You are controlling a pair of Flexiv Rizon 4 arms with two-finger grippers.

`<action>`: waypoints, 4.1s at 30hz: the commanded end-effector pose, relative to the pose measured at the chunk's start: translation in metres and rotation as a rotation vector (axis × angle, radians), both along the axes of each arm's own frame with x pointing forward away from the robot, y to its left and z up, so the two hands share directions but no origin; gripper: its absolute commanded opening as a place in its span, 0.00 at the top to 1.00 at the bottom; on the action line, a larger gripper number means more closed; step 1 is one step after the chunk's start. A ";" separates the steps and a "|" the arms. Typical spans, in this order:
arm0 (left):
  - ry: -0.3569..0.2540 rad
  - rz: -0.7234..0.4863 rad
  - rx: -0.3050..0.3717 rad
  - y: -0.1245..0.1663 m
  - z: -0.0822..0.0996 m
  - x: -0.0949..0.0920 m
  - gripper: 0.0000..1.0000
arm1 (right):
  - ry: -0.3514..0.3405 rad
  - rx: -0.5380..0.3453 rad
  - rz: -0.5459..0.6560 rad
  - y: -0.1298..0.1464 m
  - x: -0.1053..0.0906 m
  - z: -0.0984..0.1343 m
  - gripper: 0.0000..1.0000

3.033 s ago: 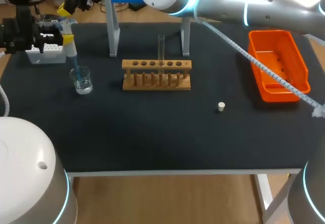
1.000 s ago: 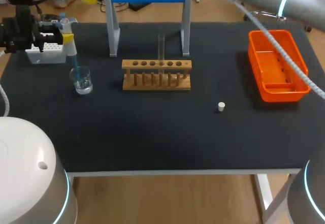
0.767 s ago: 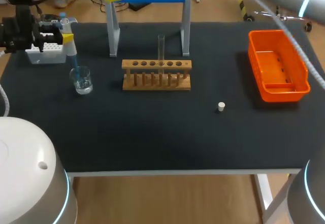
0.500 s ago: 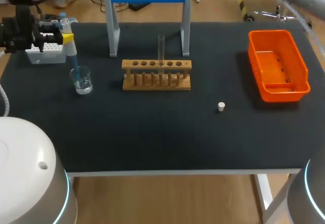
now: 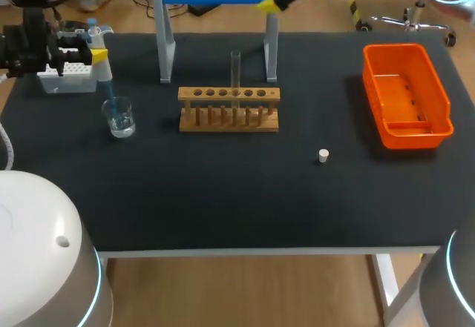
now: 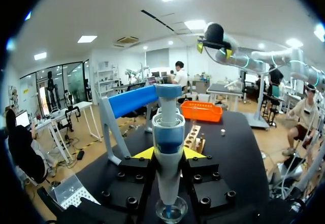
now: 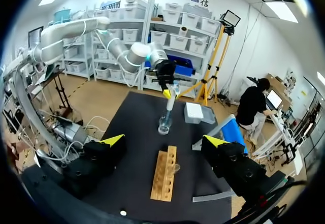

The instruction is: Invert the test tube, pick up the pipette, mount the tip to pipette, aspirate from beaker and dispense into the tube, eject the tip, return the pipette, and cap with the stopper.

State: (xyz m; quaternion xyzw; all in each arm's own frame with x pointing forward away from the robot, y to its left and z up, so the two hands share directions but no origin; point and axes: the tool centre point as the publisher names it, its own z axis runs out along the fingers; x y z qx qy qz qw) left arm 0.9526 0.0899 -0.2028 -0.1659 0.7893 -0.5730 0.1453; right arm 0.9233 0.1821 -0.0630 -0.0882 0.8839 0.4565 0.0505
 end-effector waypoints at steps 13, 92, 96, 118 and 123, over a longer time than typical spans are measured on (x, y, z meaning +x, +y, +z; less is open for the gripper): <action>0.001 0.002 0.002 0.000 0.001 0.000 1.00 | 0.015 0.107 -0.082 -0.020 -0.008 -0.075 0.00; 0.001 0.002 0.002 0.000 0.001 0.000 1.00 | 0.075 0.132 0.024 0.010 0.050 -0.178 0.00; 0.001 0.002 0.002 0.000 0.001 0.000 1.00 | 0.082 0.129 0.030 0.012 0.056 -0.183 0.00; 0.001 0.002 0.002 0.000 0.001 0.000 1.00 | 0.139 0.106 0.076 0.036 0.060 -0.210 0.00; 0.001 0.002 0.002 0.000 0.001 0.000 1.00 | 0.166 0.091 0.118 0.041 0.062 -0.214 0.00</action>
